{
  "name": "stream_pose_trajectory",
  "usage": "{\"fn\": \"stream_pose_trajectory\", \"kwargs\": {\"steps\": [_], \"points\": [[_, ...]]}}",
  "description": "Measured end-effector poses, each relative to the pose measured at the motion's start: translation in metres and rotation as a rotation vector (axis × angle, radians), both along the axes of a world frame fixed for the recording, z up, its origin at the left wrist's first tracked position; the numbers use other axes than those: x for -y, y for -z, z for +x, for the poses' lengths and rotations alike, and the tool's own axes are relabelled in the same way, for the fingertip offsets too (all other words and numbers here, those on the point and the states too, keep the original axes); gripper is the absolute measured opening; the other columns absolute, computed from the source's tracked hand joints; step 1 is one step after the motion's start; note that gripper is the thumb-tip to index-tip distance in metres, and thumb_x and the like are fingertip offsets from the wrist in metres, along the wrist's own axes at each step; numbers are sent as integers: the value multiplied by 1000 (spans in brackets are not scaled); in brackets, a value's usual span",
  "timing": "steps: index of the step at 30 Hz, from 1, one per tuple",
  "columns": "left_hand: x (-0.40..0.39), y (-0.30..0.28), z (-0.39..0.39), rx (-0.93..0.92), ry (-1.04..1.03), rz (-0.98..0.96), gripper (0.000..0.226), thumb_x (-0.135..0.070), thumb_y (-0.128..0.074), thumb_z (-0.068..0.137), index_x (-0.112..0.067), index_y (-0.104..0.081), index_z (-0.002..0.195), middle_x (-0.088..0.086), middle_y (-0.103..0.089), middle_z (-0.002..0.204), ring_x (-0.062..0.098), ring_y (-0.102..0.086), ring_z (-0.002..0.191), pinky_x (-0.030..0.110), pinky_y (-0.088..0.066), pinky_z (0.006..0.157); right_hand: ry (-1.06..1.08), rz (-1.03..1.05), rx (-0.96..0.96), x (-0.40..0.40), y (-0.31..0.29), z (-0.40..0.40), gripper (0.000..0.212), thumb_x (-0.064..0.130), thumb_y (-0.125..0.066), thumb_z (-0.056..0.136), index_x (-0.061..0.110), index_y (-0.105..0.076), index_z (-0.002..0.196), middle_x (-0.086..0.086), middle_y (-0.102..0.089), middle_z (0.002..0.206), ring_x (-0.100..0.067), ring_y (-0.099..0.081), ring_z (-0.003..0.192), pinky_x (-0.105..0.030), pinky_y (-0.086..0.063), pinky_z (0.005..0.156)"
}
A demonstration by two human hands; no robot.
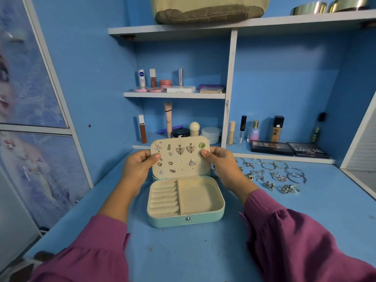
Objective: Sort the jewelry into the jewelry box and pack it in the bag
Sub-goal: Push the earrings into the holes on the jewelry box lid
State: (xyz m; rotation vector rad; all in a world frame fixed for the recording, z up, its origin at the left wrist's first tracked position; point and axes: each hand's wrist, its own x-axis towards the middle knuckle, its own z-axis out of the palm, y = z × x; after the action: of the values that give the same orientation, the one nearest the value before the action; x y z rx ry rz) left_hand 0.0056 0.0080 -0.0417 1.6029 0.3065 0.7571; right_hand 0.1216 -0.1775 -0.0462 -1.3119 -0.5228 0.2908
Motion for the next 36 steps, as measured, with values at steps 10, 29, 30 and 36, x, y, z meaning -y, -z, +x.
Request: {"fn": "stream_pose_trajectory", "kwargs": {"steps": [10, 29, 30, 36], "points": [[-2, 4, 5, -12, -53, 1, 8, -5, -62, 89, -4, -65, 96, 4, -70, 86, -3, -63, 58, 7, -42, 48, 60, -14, 64, -2, 6, 2, 9, 13, -61, 91, 6, -64, 94, -1, -71, 86, -9, -67, 76, -17, -52, 66], [-9, 21, 13, -186, -145, 73, 23, -1, -60, 89, 0, -68, 110, 6, -69, 98, 8, -63, 77, 18, -47, 69, 219, -664, 459, -2, 16, 10, 28, -1, -48, 89, -7, -50, 61, -10, -34, 61, -14, -26, 54, -19, -26, 45], [-9, 21, 13, -193, -151, 74, 22, -1, -60, 89, 0, -69, 109, 7, -69, 97, 9, -63, 77, 19, -47, 70, 219, -665, 453, -2, 15, 9, 26, 0, -48, 89, -12, -54, 67, -12, -36, 62, -14, -26, 54, -19, -26, 45], [-9, 21, 13, -218, -170, 58, 20, -1, -65, 86, 0, -70, 105, 10, -70, 97, 15, -64, 79, 25, -49, 75, 235, -664, 377, -1, 14, 7, 22, 2, -51, 89, -17, -61, 96, -33, -55, 78, -18, -39, 66, -16, -28, 44]]}}
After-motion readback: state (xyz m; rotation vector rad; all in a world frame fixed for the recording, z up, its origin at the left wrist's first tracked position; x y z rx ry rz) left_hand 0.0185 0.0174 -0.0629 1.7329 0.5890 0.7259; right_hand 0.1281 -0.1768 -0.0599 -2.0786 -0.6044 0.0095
